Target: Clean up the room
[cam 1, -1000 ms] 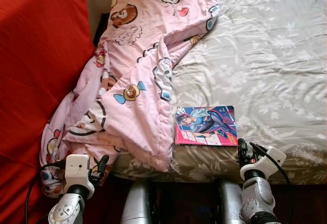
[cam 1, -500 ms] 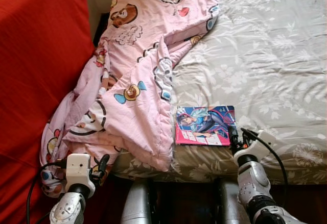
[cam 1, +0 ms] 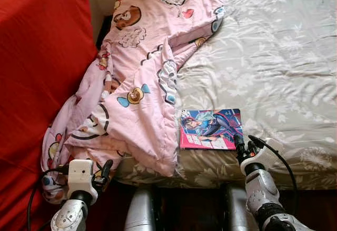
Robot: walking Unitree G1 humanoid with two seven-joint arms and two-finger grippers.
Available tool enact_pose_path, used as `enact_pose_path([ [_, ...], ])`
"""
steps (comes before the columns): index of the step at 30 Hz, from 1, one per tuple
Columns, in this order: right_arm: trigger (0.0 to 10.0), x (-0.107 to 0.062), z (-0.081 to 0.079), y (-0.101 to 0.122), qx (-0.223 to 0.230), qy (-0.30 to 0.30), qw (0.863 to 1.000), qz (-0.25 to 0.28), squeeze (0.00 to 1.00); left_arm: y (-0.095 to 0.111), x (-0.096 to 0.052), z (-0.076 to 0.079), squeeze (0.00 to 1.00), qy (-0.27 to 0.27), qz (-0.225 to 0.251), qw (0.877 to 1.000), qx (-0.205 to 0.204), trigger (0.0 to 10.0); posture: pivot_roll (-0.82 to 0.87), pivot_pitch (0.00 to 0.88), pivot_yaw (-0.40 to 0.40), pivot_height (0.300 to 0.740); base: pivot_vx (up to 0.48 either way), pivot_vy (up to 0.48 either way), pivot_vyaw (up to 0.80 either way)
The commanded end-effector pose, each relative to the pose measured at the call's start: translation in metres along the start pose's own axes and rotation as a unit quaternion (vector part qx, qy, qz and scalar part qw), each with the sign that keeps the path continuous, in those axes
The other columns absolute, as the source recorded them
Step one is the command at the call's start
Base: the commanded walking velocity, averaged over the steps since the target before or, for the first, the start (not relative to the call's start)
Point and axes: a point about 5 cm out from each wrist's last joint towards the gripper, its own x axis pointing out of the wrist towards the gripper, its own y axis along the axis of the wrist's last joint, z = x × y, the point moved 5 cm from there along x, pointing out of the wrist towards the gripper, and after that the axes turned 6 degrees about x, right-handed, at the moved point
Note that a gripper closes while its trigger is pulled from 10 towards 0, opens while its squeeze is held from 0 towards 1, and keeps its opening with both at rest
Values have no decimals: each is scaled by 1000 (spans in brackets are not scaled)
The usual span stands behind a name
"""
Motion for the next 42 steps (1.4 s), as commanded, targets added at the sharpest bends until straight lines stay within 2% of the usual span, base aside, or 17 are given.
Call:
enact_pose_path([
  [1,10000,-7,5,-20,19,-6,999,-33,0,-13,-7,-11,0,9,-24,1000,11,10000,95,253,196,597,0,0,0],
  [6,10000,-8,7,-22,27,-3,999,-40,0,-13,-7,-11,0,5,-23,1000,15,10000,97,253,201,597,0,0,0],
  [14,10000,-12,17,-25,86,-17,995,-47,0,-10,-10,-12,0,1,-19,1000,23,10000,114,258,213,597,0,0,0],
  [17,10000,-14,21,-30,121,-24,991,-55,0,-9,-11,-13,0,-1,-19,999,28,10000,119,262,218,597,0,0,0],
  [21,10000,-17,18,-38,175,-16,983,-59,0,-3,-14,-14,0,-4,-16,999,35,10000,130,271,231,597,0,0,0],
  [25,10000,-20,20,-43,208,-27,976,-60,0,0,-16,-15,0,-6,-15,999,39,10000,134,276,240,597,0,0,0],
  [28,10000,-22,25,-45,255,-41,965,-53,0,1,-19,-17,0,-9,-15,999,44,10000,143,279,246,597,0,0,0],
  [39,10000,-27,28,-61,262,-75,958,-90,0,1,-24,-21,0,-12,-25,998,51,10000,159,287,257,597,0,0,0],
  [42,10000,-26,23,-65,259,-68,958,-107,0,0,-25,-22,0,-12,-27,998,53,10000,167,288,257,597,0,0,0],
])
